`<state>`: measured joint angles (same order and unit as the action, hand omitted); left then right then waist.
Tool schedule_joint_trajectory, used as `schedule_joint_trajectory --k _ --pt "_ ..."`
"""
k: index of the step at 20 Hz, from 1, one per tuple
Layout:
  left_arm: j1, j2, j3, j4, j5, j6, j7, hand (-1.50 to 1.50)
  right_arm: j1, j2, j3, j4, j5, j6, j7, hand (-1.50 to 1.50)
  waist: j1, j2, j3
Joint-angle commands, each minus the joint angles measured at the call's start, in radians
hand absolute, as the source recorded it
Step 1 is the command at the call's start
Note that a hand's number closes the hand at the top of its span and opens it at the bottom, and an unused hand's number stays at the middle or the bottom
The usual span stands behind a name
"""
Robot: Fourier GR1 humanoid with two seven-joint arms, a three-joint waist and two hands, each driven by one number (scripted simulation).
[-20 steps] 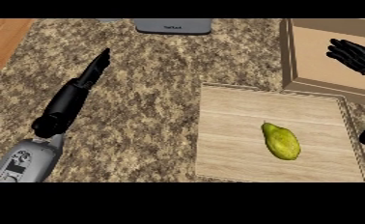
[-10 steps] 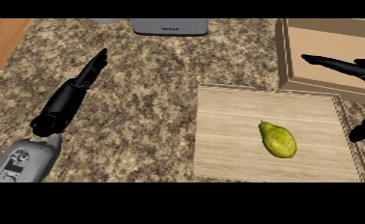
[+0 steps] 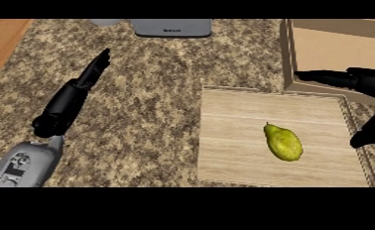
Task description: Pick the pear from the tray and place it in the cardboard box
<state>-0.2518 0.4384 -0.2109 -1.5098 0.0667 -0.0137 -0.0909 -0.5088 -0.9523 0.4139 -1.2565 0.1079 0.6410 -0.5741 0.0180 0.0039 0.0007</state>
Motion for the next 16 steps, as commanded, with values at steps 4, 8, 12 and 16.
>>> schedule_joint_trajectory --k 4,8,12,16 --pt "-0.003 -0.009 0.041 0.034 -0.006 -0.028 -0.006 0.0 0.007 0.023 0.043 0.035 0.072 0.085 -0.125 -1.5 -0.01 -0.001 0.0" --pt "0.0 -0.02 0.054 0.024 -0.036 -0.029 -0.021 0.0 -0.041 0.107 0.053 0.055 0.11 0.055 -0.055 -1.5 -0.008 -0.001 -0.001" --pt "-0.002 -0.027 0.082 0.033 -0.029 -0.067 -0.024 0.0 0.048 0.095 0.036 0.057 0.166 -0.002 -0.119 -1.5 -0.013 -0.002 0.0" --pt "0.031 -0.055 0.081 0.023 -0.059 -0.063 -0.034 0.0 -0.023 0.184 0.03 0.048 0.18 0.024 -0.008 -1.5 -0.008 -0.002 -0.001"
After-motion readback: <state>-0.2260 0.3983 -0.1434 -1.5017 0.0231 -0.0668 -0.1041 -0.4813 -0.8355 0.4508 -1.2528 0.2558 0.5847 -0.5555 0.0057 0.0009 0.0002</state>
